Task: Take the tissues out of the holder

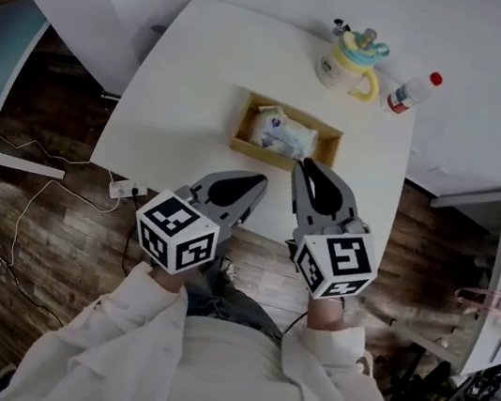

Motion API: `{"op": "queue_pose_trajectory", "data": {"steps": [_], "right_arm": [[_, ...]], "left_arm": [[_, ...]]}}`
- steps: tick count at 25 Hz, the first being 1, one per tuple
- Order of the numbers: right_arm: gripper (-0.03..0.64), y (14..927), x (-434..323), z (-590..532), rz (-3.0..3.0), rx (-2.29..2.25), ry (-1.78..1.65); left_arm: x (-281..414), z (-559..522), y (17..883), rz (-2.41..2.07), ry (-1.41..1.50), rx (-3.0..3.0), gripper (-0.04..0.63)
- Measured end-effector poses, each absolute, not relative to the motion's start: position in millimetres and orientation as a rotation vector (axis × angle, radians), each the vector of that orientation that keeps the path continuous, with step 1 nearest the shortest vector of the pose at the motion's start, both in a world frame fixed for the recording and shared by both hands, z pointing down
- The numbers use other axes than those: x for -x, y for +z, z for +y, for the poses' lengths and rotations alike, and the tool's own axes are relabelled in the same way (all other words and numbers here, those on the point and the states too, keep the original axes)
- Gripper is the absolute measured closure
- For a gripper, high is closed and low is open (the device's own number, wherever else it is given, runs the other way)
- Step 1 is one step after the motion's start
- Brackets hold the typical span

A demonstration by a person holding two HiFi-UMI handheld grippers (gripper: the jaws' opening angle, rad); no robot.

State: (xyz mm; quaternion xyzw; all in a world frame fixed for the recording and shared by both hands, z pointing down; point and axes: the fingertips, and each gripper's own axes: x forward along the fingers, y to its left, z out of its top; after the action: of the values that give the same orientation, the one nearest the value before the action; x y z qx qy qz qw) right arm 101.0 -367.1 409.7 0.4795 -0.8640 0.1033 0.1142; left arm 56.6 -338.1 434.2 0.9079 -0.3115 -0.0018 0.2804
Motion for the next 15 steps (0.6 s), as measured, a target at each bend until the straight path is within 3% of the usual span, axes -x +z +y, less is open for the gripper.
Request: {"op": "queue_pose_trajectory", "data": {"steps": [15], "right_arm": [[0.537, 471.7, -97.9, -408.7, -2.330, -1.315, 0.341]], "left_arm": [[-61.3, -376.3, 465.1, -0.756, -0.054, -2.355, 0.577]]}}
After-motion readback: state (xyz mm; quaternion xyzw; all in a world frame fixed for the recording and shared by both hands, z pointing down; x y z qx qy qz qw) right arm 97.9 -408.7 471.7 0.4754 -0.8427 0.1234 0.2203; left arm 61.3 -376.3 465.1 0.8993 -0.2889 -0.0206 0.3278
